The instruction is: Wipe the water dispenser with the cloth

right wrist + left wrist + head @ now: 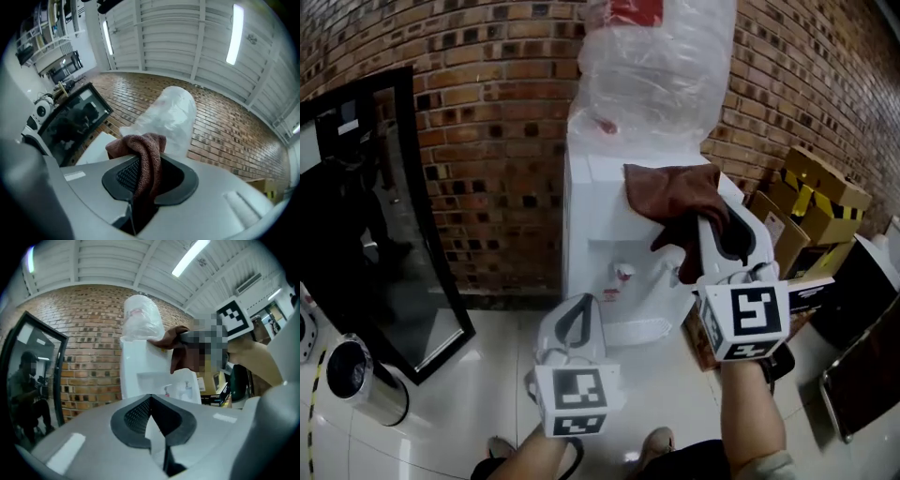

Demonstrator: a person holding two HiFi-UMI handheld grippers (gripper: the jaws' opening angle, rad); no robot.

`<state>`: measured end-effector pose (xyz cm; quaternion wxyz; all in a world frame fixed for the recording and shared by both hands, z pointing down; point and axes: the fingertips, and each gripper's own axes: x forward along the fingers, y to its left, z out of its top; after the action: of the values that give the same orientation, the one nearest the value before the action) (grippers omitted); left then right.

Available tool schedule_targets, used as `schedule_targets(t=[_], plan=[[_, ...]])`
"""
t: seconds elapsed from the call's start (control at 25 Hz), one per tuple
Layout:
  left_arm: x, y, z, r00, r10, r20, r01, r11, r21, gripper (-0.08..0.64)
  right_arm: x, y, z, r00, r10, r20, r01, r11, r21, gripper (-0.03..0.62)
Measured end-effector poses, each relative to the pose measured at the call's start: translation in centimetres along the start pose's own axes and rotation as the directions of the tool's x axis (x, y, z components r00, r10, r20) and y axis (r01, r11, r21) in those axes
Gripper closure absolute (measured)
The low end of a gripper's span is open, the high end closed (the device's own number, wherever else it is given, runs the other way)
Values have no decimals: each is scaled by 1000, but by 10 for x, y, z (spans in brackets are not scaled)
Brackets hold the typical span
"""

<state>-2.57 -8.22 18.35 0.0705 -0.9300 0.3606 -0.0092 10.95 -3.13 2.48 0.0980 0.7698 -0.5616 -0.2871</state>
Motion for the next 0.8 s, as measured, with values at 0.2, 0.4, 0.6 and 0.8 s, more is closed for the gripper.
schedule_targets(t=[0.2, 0.4, 0.6, 0.8], plan=[[-18, 65, -29, 990, 133, -53, -133, 991, -1, 560, 10, 110, 21, 981, 160, 108, -161, 987, -6, 504], [-28, 102, -42, 973, 221, -65, -219, 975, 34, 560, 28, 154, 11, 980, 182, 84, -184, 983, 17, 503], [-18, 101, -42, 973, 223, -59, -222, 975, 22, 560, 36, 149, -3, 988, 142, 63, -140, 990, -36, 505], [0, 65, -44, 988, 148, -51, -146, 988, 39, 560, 31, 107, -21, 997, 56, 50, -55, 998, -6, 504]])
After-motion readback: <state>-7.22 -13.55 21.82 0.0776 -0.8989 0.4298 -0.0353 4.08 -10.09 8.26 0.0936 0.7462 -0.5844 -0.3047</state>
